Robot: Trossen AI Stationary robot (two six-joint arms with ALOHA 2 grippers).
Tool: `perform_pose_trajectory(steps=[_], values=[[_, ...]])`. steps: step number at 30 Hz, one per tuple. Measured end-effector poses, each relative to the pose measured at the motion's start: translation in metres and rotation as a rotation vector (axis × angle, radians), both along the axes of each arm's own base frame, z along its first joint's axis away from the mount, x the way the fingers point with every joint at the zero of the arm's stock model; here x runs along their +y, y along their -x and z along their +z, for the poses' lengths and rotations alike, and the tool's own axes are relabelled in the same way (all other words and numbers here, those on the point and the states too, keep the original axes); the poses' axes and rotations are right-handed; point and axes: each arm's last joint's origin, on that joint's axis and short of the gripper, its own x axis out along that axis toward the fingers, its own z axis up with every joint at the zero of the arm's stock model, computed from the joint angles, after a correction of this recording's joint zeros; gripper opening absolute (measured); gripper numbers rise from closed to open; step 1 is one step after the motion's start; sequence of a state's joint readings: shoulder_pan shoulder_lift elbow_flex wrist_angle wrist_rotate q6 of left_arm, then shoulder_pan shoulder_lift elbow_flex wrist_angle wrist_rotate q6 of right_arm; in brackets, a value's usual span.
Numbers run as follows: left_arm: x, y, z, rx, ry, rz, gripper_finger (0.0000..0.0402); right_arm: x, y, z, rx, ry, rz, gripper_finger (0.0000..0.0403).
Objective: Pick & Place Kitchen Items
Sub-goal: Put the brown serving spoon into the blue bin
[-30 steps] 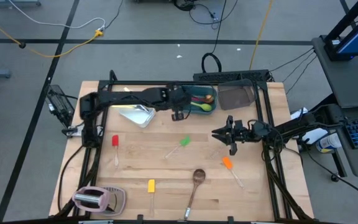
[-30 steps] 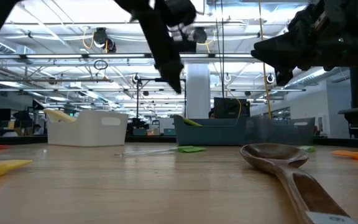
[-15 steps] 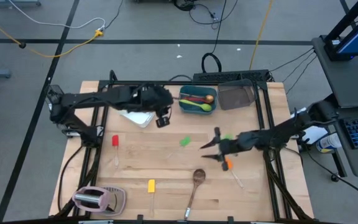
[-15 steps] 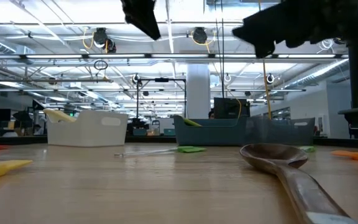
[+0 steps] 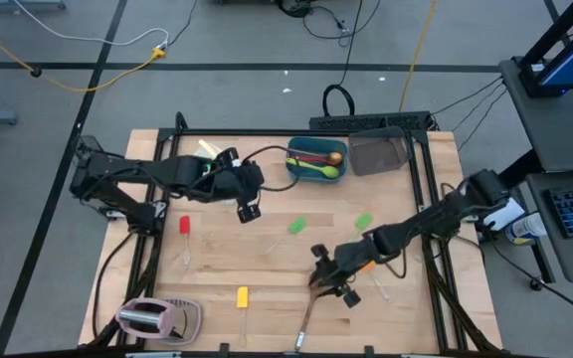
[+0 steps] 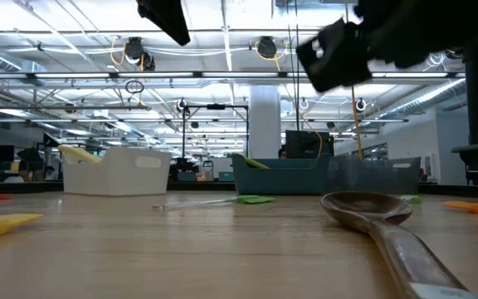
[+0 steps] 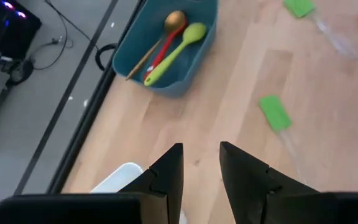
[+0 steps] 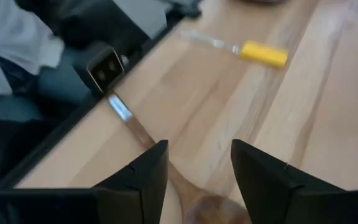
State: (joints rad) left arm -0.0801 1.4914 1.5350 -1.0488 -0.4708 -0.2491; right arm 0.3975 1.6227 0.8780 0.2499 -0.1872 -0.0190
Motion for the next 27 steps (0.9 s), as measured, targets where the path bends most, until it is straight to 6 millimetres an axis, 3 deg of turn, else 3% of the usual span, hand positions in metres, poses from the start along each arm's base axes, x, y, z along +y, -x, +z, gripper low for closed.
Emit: perform_pose_trajectory(steps=[8, 15, 22, 27], values=[[-0.022, 0.002, -0.005, -0.019, 0.04, -0.014, 0.0108, 0.015, -0.012, -0.05, 0.062, 0.004, 0.05, 0.0171], [-0.036, 0.004, -0.005, -0.025, 0.049, -0.051, 0.0108, 0.023, -0.016, -0.075, 0.029, 0.04, 0.12, 0.0171], [-0.04, 0.005, -0.005, -0.023, 0.046, -0.068, 0.0108, 0.018, -0.016, -0.089, 0.027, 0.199, 0.122, 0.017], [-0.04, 0.005, -0.004, -0.015, 0.02, -0.08, 0.0108, 0.002, -0.02, -0.089, 0.043, 0.24, 0.1, 0.0142]])
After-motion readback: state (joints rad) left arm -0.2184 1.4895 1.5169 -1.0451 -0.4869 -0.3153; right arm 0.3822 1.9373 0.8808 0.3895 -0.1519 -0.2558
